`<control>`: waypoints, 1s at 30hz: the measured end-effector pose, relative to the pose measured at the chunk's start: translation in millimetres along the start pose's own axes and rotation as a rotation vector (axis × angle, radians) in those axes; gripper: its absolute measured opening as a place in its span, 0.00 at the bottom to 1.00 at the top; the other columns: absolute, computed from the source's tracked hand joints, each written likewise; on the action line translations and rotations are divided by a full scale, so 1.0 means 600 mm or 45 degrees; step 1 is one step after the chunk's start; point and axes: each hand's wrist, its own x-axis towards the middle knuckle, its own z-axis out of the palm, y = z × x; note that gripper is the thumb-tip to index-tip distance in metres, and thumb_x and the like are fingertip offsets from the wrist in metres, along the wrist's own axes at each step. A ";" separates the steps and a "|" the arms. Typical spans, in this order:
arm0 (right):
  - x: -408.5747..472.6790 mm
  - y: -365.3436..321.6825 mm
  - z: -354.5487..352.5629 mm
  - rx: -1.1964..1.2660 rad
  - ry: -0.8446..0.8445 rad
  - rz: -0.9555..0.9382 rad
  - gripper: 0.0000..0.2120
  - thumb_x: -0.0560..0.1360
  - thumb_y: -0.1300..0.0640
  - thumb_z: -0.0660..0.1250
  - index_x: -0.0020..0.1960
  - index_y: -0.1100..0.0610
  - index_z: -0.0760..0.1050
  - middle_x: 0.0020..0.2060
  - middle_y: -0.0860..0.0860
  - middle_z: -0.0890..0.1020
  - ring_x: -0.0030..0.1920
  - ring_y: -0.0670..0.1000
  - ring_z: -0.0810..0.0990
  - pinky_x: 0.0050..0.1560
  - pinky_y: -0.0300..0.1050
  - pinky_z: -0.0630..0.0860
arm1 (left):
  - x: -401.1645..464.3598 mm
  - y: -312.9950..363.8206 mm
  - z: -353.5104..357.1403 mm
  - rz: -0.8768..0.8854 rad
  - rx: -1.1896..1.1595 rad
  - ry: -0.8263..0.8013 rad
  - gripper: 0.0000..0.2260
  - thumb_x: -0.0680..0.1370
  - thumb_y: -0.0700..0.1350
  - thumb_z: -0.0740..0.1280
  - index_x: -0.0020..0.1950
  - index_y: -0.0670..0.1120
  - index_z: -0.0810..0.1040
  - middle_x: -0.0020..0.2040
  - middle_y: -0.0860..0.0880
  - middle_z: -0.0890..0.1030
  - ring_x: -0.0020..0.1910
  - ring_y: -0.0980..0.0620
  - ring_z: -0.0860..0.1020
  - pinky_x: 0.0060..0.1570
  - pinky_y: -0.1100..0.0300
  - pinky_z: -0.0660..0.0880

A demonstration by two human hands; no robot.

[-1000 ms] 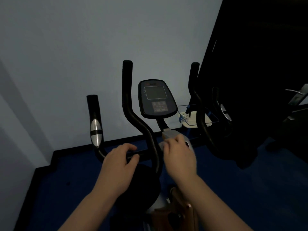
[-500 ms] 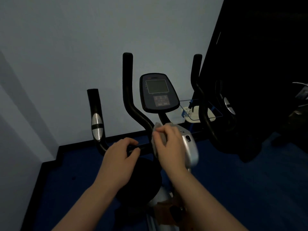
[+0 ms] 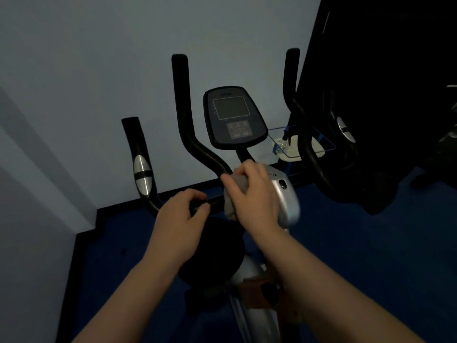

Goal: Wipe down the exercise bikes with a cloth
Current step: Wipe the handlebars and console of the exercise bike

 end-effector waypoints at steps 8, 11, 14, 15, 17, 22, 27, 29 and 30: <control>-0.174 0.054 -0.010 0.556 -0.126 0.172 0.03 0.76 0.52 0.64 0.47 0.44 0.71 0.46 0.45 0.74 0.45 0.46 0.78 0.45 0.49 0.77 | -0.001 -0.001 0.000 -0.005 -0.052 0.006 0.09 0.78 0.48 0.64 0.57 0.54 0.77 0.51 0.57 0.77 0.51 0.60 0.74 0.47 0.66 0.69; -0.143 0.042 0.002 0.474 -0.018 0.188 0.03 0.76 0.45 0.62 0.44 0.41 0.68 0.44 0.42 0.73 0.45 0.43 0.76 0.43 0.38 0.73 | 0.000 -0.002 0.000 0.007 -0.025 0.008 0.09 0.78 0.49 0.64 0.57 0.54 0.77 0.51 0.58 0.76 0.51 0.60 0.74 0.48 0.64 0.69; -0.054 0.022 0.004 0.178 0.079 0.027 0.07 0.76 0.44 0.62 0.44 0.46 0.68 0.43 0.44 0.72 0.43 0.43 0.72 0.40 0.38 0.69 | 0.000 -0.001 0.000 0.009 -0.028 0.008 0.09 0.78 0.49 0.64 0.57 0.55 0.77 0.50 0.59 0.77 0.51 0.59 0.75 0.47 0.64 0.69; -0.026 0.016 0.005 0.079 0.051 -0.022 0.08 0.76 0.45 0.63 0.44 0.48 0.68 0.43 0.46 0.73 0.43 0.45 0.72 0.39 0.42 0.70 | 0.001 -0.001 0.000 0.005 -0.026 0.006 0.09 0.78 0.49 0.64 0.57 0.54 0.77 0.51 0.58 0.77 0.51 0.59 0.75 0.46 0.65 0.69; 0.006 0.009 0.000 -0.001 -0.056 -0.049 0.11 0.75 0.44 0.65 0.46 0.50 0.68 0.42 0.46 0.75 0.43 0.47 0.74 0.40 0.46 0.71 | 0.002 -0.002 0.000 -0.005 -0.020 0.003 0.10 0.78 0.49 0.64 0.58 0.54 0.77 0.51 0.57 0.77 0.51 0.59 0.75 0.46 0.64 0.69; 0.024 0.046 -0.091 0.240 -0.466 0.006 0.15 0.68 0.39 0.71 0.43 0.48 0.71 0.39 0.43 0.78 0.41 0.41 0.77 0.38 0.33 0.73 | -0.001 -0.001 -0.001 -0.015 -0.052 0.004 0.09 0.78 0.49 0.64 0.57 0.55 0.77 0.49 0.57 0.77 0.49 0.57 0.76 0.47 0.61 0.72; -0.009 0.030 -0.047 0.076 -0.346 -0.163 0.18 0.67 0.41 0.72 0.47 0.49 0.70 0.47 0.44 0.70 0.47 0.41 0.71 0.47 0.38 0.72 | 0.000 -0.001 -0.001 -0.020 -0.039 -0.004 0.10 0.78 0.48 0.64 0.58 0.54 0.77 0.50 0.55 0.77 0.50 0.57 0.75 0.47 0.60 0.71; -0.028 0.020 -0.021 0.063 0.005 -0.104 0.18 0.66 0.41 0.72 0.45 0.52 0.72 0.47 0.47 0.70 0.48 0.47 0.70 0.49 0.46 0.72 | -0.001 0.000 -0.001 -0.021 -0.036 -0.005 0.10 0.78 0.48 0.64 0.58 0.54 0.77 0.50 0.56 0.77 0.49 0.57 0.75 0.48 0.60 0.72; -0.039 0.023 -0.012 -0.003 0.187 -0.134 0.18 0.67 0.40 0.71 0.44 0.53 0.75 0.46 0.48 0.72 0.49 0.48 0.71 0.48 0.48 0.73 | -0.002 0.001 -0.001 -0.020 -0.036 -0.007 0.10 0.78 0.49 0.64 0.58 0.54 0.76 0.50 0.56 0.77 0.49 0.57 0.76 0.48 0.59 0.73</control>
